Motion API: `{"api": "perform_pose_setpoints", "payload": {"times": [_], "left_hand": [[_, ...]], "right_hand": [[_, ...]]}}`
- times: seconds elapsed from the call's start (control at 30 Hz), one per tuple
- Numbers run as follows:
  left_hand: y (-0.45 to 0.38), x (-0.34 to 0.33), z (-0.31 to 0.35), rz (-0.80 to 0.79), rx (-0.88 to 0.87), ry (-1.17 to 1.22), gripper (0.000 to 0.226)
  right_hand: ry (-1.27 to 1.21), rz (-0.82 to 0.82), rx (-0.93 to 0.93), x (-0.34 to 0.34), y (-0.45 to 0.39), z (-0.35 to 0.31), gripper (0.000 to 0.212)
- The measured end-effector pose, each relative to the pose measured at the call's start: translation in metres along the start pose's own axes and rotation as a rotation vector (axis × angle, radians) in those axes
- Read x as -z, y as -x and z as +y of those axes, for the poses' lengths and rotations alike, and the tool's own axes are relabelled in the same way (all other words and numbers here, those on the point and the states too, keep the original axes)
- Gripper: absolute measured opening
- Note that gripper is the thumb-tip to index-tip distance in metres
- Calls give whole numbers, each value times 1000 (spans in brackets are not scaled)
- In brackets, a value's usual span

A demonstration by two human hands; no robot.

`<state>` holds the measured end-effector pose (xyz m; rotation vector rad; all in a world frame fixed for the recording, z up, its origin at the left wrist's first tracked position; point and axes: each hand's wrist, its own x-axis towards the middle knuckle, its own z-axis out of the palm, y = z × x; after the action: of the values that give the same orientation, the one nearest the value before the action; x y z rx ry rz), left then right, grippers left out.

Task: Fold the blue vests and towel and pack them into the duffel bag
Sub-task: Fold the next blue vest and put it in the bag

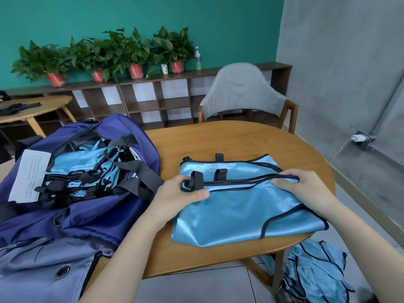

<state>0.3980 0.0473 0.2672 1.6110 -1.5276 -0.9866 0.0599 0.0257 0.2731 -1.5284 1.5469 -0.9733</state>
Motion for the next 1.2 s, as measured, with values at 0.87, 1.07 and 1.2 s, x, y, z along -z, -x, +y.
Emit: {"api": "perform_pose_setpoints", "payload": {"times": [0.87,1.07,1.2], "left_hand": [[-61,-1,-2,364,72,-233,27],[-57,-2,14,445,-94,-64,22],[-61,-3,2,471,60,-295,38]], "right_hand": [[249,67,34,4,-69,9,29],[60,146,114,8,-77,1,23],[294,97,10,0,-84,6,34]]}}
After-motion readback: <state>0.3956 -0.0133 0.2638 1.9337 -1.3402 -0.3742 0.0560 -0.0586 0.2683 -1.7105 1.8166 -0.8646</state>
